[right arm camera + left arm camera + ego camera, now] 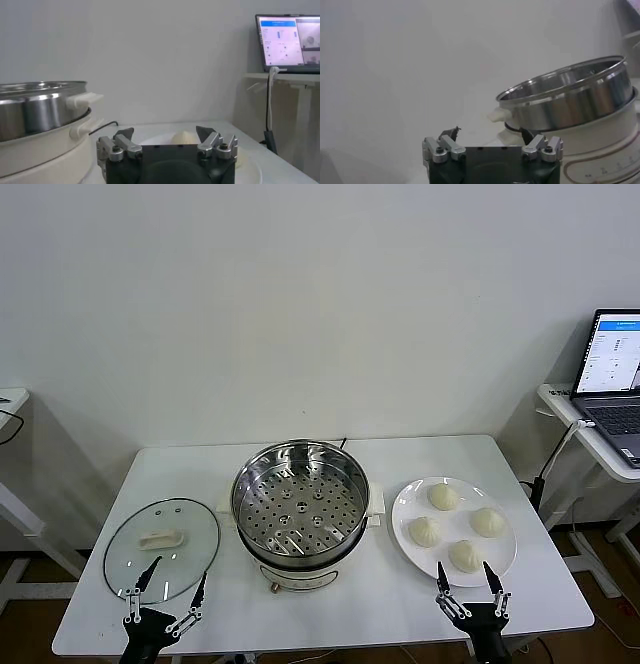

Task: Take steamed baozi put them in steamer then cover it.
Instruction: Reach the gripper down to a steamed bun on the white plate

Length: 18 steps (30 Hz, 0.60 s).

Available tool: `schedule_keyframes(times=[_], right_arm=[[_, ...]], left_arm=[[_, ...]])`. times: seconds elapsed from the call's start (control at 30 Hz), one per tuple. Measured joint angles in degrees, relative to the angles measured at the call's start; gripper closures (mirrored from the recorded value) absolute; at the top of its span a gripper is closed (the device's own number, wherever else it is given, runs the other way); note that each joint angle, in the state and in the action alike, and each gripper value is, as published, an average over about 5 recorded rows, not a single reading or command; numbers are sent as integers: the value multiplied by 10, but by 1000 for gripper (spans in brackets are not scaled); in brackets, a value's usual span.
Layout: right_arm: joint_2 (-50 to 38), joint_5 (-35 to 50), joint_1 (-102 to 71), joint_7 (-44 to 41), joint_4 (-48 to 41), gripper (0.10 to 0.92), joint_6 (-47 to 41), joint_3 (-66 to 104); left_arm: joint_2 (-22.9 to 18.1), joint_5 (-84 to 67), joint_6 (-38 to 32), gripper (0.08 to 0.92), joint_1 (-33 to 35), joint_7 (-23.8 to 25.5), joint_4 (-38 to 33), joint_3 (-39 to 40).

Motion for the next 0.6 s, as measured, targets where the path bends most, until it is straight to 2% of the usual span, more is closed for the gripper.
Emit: schedule_keyframes(times=[0.33, 0.6], right_arm=[[-47, 48, 104, 33, -7, 203, -97, 33], [-139, 135, 304, 6, -118, 203, -159, -12]], left_arm=[[-4, 5, -3, 177, 8, -5, -12, 7], [-10, 13, -6, 177, 15, -9, -27, 7]])
